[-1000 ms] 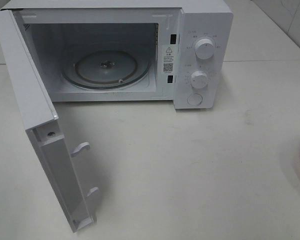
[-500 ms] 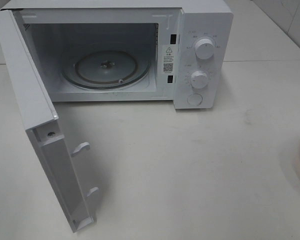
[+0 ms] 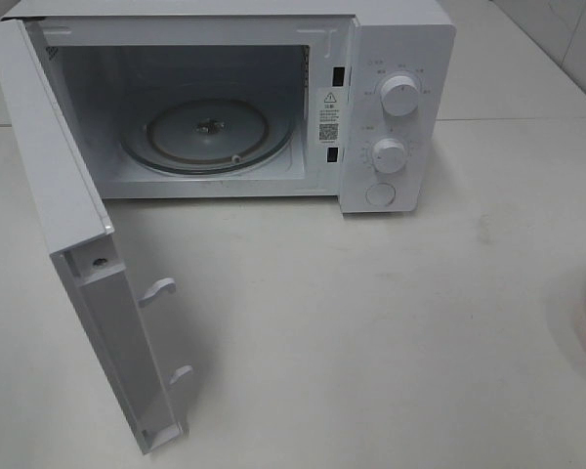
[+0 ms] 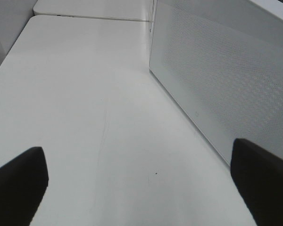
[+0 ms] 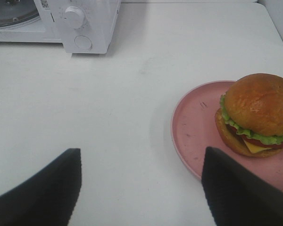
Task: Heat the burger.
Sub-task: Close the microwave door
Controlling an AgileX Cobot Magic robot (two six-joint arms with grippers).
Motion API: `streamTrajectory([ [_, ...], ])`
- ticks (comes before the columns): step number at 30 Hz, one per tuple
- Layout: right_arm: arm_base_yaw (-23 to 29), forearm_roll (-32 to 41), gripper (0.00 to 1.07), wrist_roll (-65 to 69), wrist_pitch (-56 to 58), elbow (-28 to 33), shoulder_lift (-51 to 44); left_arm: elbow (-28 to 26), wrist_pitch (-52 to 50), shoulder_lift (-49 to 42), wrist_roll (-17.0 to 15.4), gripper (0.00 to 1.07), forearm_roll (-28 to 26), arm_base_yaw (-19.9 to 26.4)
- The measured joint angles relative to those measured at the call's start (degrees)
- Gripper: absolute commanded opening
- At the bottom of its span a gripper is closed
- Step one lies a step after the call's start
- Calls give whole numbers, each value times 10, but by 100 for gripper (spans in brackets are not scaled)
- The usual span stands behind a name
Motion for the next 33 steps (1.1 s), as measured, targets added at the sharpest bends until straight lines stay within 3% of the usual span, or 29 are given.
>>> streamTrajectory([
  [8,0,0,71,0,0,0,0,0,-1,0,-2,97,-5,0],
  [11,0,0,71,0,0,0,0,-2,-7,2,-3,91,-10,0],
  [12,0,0,71,0,0,0,0,-6,-17,10,-3,84,-10,0],
  [15,0,0,71,0,0,0,0,-9,-26,18,-3,80,-10,0],
  [17,0,0,71,0,-1,0,0,-9,-70,52,-2,55,-10,0],
  [18,0,0,71,0,-1,0,0,-9,-70,52,-2,55,-10,0],
  [20,0,0,71,0,-1,0,0,-9,-95,81,-2,39,-10,0],
  [21,0,0,71,0,-1,0,0,-9,-95,81,-2,39,-10,0],
  [22,0,0,71,0,-1,0,0,-9,-102,93,-2,33,-10,0],
  [23,0,0,71,0,-1,0,0,-9,-122,117,-2,21,-10,0],
  [24,0,0,71,0,-1,0,0,-9,-122,117,-2,21,-10,0],
  [25,0,0,71,0,-1,0,0,-6,-138,131,-2,15,-10,0],
  [26,0,0,71,0,-1,0,0,3,-170,160,-2,2,-10,0],
  [33,0,0,71,0,-1,0,0,38,-293,228,-2,0,-10,0],
])
